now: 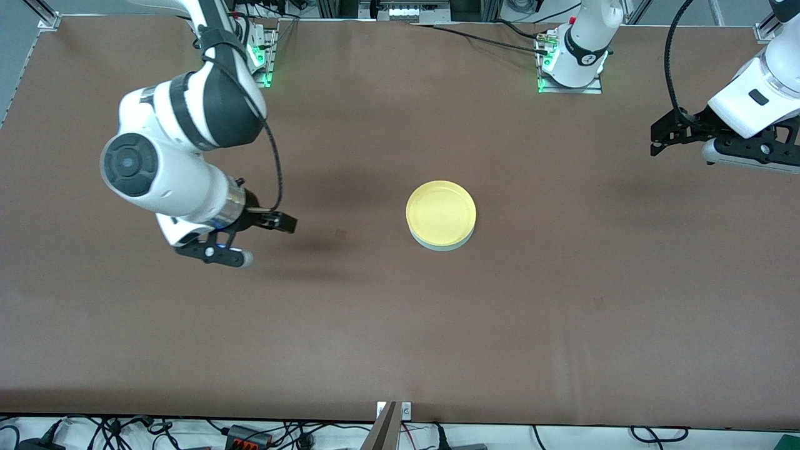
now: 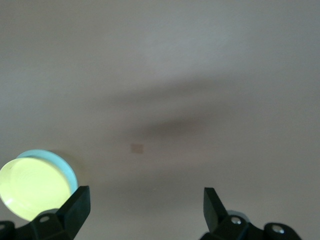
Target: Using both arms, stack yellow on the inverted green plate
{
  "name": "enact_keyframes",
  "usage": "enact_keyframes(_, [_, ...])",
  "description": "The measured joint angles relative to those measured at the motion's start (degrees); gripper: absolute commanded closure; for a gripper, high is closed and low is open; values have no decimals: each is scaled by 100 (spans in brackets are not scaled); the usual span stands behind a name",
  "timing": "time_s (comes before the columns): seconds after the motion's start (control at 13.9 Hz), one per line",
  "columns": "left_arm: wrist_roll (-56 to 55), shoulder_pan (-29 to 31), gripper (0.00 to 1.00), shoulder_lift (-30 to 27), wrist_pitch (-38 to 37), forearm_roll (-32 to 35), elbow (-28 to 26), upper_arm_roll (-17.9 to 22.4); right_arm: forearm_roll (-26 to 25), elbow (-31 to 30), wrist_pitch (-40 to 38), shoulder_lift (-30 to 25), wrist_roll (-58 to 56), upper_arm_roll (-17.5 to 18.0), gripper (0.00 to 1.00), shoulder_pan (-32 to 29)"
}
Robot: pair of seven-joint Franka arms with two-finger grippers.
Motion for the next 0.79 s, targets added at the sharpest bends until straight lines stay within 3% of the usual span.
enact_keyframes(0.14, [0, 0, 0, 0, 0, 0, 13, 0, -7, 40, -20, -20, -37, -171, 0, -147])
enact_keyframes(0.29, [0, 1, 0, 0, 0, 0, 18, 0, -222, 46, -20, -132, -62, -91, 0, -482])
enact_keyframes(0.43, [0, 1, 0, 1, 0, 0, 22, 1, -808, 37, 12, -371, -140, 451, 0, -1099])
enact_keyframes(0.57, [0, 1, 0, 26, 0, 0, 70, 1, -1403, -22, 70, -687, -242, 1216, 0, -1843])
enact_keyframes(0.79, [0, 8, 0, 220, 0, 0, 344, 4, -1785, -227, 82, -1163, -667, 2051, 0, -2844])
